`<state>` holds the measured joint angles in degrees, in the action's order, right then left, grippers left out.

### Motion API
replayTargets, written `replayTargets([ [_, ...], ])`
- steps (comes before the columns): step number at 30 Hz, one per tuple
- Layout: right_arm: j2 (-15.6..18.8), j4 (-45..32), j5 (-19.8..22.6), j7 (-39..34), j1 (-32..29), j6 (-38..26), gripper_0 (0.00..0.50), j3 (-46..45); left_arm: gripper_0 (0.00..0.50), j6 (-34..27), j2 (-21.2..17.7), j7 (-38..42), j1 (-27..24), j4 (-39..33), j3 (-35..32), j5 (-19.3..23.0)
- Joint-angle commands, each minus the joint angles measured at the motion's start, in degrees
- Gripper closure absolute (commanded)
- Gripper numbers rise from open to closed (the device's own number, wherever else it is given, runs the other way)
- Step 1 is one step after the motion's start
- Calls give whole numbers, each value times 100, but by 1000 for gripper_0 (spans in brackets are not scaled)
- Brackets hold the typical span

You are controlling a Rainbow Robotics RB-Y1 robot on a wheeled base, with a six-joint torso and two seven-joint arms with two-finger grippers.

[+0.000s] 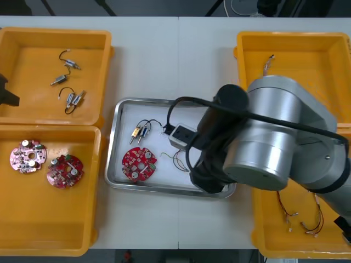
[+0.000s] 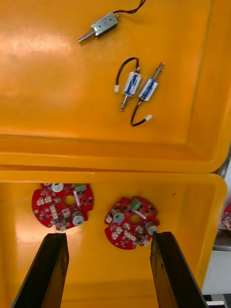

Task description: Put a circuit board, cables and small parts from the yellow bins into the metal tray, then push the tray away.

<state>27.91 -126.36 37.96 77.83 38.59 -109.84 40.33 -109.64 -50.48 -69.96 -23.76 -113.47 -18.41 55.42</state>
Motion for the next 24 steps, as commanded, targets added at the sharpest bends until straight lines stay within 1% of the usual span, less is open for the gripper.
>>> replayTargets([
  [1,-365,297,-131,-40,422,-16,0,581,0,-36,-260,-747,425,-176,-418,13],
  [4,-550,499,-272,162,536,-16,0,853,0,-36,-252,-808,645,-211,-514,39],
  [5,-638,578,-377,373,571,-16,0,959,0,-36,-260,-835,750,-220,-532,48],
  [7,-708,648,-456,522,597,6,0,1038,0,-36,-252,-852,847,-229,-558,57],
  [8,-813,745,-535,689,597,94,0,1091,0,-36,-252,-870,988,-246,-593,57],
  [11,-928,877,-544,900,597,287,0,1187,0,-36,-252,-905,1163,-246,-593,13],
  [14,-989,973,-579,1050,606,525,0,1328,0,-36,-252,-949,1313,-334,-585,-49],
  [17,-989,1035,-711,1111,606,832,0,1574,0,-36,-252,-984,1462,-448,-567,-75],
  [24,-1007,1413,-861,1225,624,1360,0,1987,0,-36,-252,-1037,1533,-492,-567,-75],
])
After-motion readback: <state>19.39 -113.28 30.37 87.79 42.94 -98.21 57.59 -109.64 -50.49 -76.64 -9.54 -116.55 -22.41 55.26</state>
